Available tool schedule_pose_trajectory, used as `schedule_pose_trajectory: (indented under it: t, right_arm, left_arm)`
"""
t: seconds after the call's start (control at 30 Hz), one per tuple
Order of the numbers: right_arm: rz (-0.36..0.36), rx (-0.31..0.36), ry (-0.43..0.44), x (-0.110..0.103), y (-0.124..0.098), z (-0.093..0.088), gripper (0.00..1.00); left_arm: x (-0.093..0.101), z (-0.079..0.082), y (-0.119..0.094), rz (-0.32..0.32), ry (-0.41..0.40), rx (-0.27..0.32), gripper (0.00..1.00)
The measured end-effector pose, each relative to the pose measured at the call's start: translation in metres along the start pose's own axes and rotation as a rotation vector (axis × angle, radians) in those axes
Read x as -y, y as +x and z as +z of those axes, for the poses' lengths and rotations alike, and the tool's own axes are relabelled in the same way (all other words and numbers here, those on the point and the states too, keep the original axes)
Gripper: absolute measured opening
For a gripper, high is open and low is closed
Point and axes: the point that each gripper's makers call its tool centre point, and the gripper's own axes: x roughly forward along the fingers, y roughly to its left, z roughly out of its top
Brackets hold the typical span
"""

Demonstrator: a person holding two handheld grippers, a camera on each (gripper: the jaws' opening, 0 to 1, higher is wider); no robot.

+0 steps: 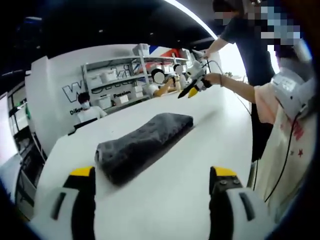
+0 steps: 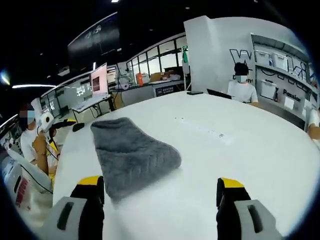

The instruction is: Fold the towel on the table until its edges align and the towel forms a compact rectangular stack.

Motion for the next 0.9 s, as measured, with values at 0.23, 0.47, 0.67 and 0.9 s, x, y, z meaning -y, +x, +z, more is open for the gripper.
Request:
schedule_pose_trajectory:
  t: [0.23, 0.47, 0.67, 0.9]
  right_arm:
    - [0.041, -0.001, 0.047, -0.007, 0.019, -0.002, 0.94]
    - [0.059, -0.018, 0.053, -0.012, 0.035, -0.004, 0.92]
    - [0.064, -0.016, 0.068, -0.011, 0.042, -0.008, 0.91]
    - [0.101, -0.025, 0.115, -0.016, 0.062, -0.012, 0.84]
  left_arm:
    - [0.000, -0.001, 0.001, -0.004, -0.001, -0.005, 0.99]
    - [0.002, -0.002, 0.002, -0.008, 0.000, -0.009, 0.99]
    - [0.000, -0.005, -0.001, -0.003, -0.004, -0.011, 0.99]
    - [0.002, -0.007, 0.000, -0.007, -0.009, -0.013, 0.99]
